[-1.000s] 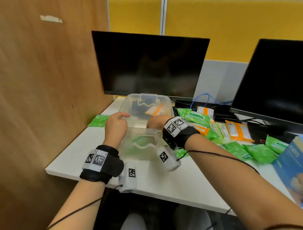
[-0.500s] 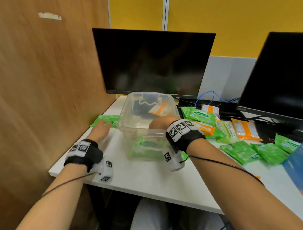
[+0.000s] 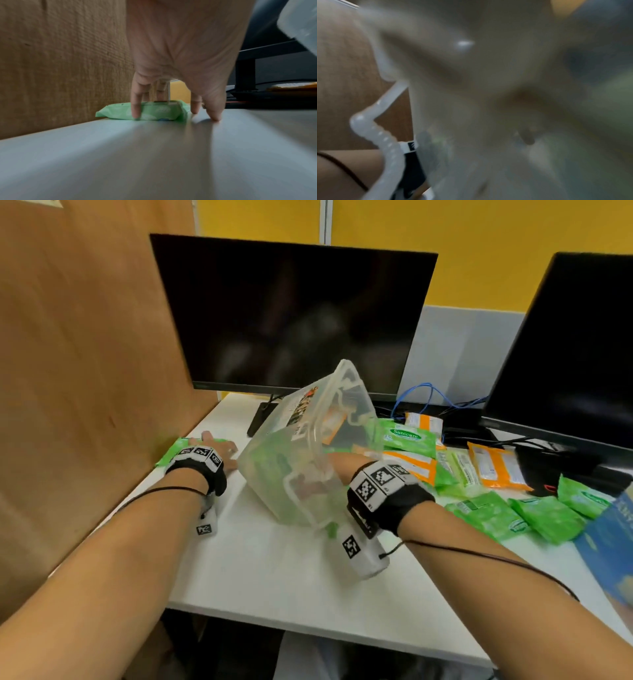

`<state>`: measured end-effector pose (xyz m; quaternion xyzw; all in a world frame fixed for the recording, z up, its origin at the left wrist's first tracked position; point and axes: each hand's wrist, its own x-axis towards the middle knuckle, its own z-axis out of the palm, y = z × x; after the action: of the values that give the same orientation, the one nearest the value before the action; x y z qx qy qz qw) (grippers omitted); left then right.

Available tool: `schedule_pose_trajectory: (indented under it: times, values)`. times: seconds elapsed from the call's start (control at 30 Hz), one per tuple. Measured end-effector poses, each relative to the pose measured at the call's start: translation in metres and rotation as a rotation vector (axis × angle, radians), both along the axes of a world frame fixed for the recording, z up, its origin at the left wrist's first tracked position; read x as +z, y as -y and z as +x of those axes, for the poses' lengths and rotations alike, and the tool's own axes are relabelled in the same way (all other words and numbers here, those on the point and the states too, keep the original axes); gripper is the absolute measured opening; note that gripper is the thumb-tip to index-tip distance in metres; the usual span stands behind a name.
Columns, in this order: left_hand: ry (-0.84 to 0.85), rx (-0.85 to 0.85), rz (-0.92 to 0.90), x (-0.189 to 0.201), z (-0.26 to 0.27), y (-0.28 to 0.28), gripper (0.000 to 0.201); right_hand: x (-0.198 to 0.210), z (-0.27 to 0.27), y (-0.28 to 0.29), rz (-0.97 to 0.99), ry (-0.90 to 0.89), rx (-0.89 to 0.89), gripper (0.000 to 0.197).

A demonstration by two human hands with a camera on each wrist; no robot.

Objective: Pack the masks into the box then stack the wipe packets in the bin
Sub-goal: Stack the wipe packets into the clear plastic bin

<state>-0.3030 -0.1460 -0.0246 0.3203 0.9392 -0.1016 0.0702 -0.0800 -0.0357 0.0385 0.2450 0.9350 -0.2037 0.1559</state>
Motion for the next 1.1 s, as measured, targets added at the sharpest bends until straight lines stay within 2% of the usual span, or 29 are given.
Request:
schedule_pose_trajectory:
  times: [0.07,0.13,0.17,0.23,0.27,0.3,0.37,0.43,0.5,0.57,0.63,0.7,0.8,0.83,0.9,1.0,1.03,1.1]
  values:
    - [0.009,0.044,0.021,0.008,0.007,0.003,0.048,0.014,-0.004,-0.002,0.133,0.015,0.048,0.046]
    - [-0.003,0.047,0.025,0.012,0.009,0.008,0.047,0.023,-0.007,-0.008,0.099,-0.114,0.025,0.036]
    - [-0.015,0.030,0.008,0.013,0.008,0.009,0.048,0.027,-0.007,-0.008,-0.049,-0.210,-0.018,0.040]
    - [-0.015,-0.009,-0.024,0.015,0.009,0.011,0.048,0.031,-0.007,-0.005,-0.468,-0.355,-0.081,0.060]
    - [-0.011,-0.014,-0.025,0.018,0.013,0.012,0.052,0.030,-0.007,-0.001,-0.605,-0.348,-0.049,0.063]
    - [-0.021,-0.007,-0.034,0.021,0.017,0.014,0.059,0.026,-0.007,0.002,-0.635,-0.303,0.026,0.057]
    - [-0.044,0.007,-0.030,0.027,0.029,0.019,0.070,0.018,-0.003,0.013,-0.482,-0.198,0.201,0.039]
    - [-0.051,0.014,-0.002,0.035,0.047,0.027,0.066,0.014,-0.006,0.017,-0.300,-0.188,0.272,0.041]
    - [-0.029,0.026,0.031,0.048,0.068,0.032,0.069,0.018,-0.008,0.019,-0.163,-0.182,0.265,0.042]
    - [-0.005,0.084,0.014,0.030,0.040,0.031,0.058,0.025,-0.005,0.021,-0.017,-0.117,0.288,0.042]
    - [0.042,0.146,0.179,0.021,0.026,0.034,0.041,0.030,0.001,0.027,0.160,-0.008,0.350,0.038]
    - [0.006,0.150,0.422,0.015,0.007,0.040,0.026,0.031,0.004,0.033,0.278,0.064,0.392,0.034]
    - [-0.030,0.260,0.890,0.030,0.001,0.064,0.009,0.035,0.007,0.030,0.158,0.132,0.380,0.035]
    - [-0.055,0.308,1.043,0.042,0.007,0.074,0.010,0.038,0.009,0.027,0.071,0.115,0.352,0.044]
    - [-0.130,0.337,1.302,0.070,0.017,0.092,0.014,0.043,0.012,0.018,-0.130,-0.058,0.244,0.062]
    - [-0.197,0.219,1.529,0.110,0.040,0.103,0.017,0.037,0.004,0.011,-0.373,-0.522,0.014,0.066]
    - [-0.150,0.166,1.581,0.119,0.050,0.101,0.019,0.033,0.000,0.010,-0.408,-0.634,-0.034,0.069]
    - [0.087,0.082,1.672,0.124,0.067,0.085,0.027,0.025,-0.006,0.012,-0.539,-0.762,-0.062,0.076]
